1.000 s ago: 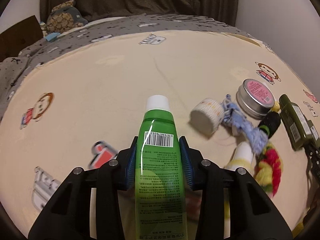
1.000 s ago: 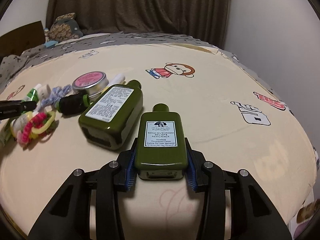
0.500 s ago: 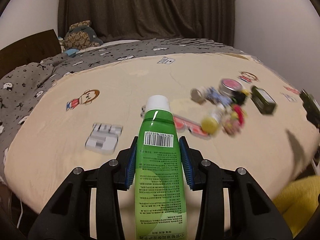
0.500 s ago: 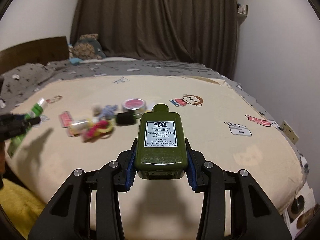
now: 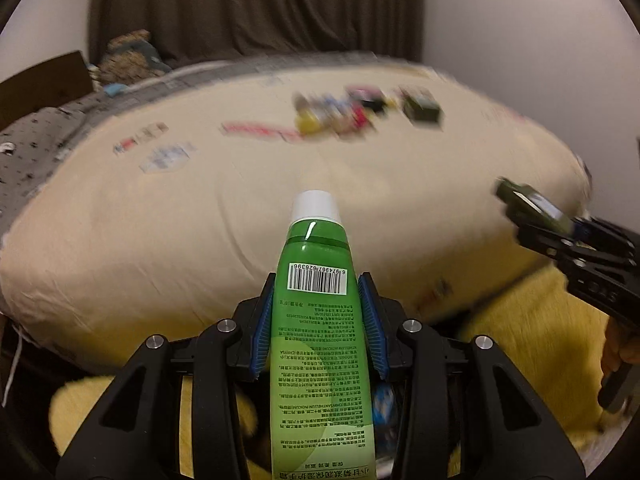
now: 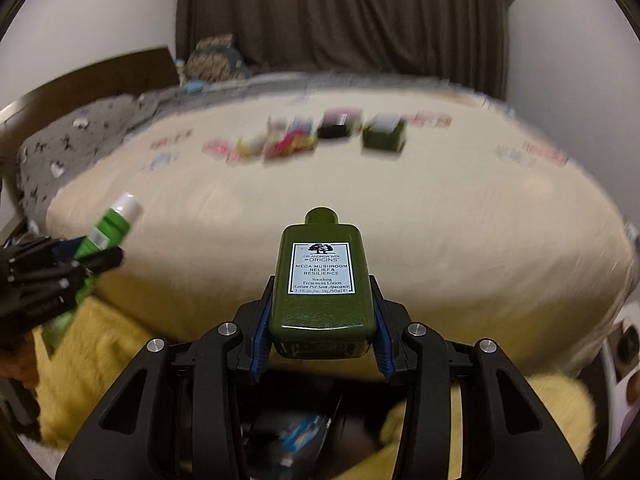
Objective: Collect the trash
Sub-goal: 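Lower both held items into the bin and open both tools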
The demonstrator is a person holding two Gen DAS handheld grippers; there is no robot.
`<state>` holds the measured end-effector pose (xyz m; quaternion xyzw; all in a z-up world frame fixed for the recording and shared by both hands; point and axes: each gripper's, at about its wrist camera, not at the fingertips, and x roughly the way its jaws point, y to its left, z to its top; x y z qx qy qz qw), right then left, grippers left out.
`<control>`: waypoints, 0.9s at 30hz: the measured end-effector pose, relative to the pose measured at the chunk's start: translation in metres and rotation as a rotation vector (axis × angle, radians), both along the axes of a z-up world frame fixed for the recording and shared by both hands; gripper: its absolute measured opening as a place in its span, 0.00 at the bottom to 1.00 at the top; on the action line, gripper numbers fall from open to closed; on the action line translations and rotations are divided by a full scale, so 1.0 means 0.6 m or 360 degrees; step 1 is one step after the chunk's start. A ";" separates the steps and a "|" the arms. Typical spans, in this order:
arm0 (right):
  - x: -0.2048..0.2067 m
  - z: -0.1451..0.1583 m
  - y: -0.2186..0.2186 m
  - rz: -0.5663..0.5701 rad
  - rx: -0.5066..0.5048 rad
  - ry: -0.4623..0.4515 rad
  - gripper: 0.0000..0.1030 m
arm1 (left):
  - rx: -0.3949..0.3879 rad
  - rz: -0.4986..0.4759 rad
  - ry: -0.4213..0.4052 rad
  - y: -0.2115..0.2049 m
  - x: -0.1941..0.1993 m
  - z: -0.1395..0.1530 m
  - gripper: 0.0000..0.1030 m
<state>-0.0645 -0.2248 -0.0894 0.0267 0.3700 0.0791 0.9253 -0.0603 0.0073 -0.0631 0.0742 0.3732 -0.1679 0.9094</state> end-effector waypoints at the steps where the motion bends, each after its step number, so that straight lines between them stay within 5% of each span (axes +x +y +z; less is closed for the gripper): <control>1: 0.001 -0.012 0.006 0.0025 -0.0013 0.0042 0.41 | 0.0000 -0.0034 0.0062 -0.007 -0.005 -0.019 0.37; 5: 0.005 -0.076 0.027 0.0090 -0.0040 0.0248 0.41 | -0.0029 -0.0117 0.0312 -0.027 -0.007 -0.087 0.37; 13: 0.015 -0.134 0.046 0.0138 0.0061 0.0458 0.41 | 0.0066 -0.0148 0.0570 -0.043 0.020 -0.178 0.37; 27: 0.041 -0.199 0.048 0.0121 0.0086 0.0684 0.42 | 0.0099 -0.0155 0.0836 -0.058 0.025 -0.261 0.37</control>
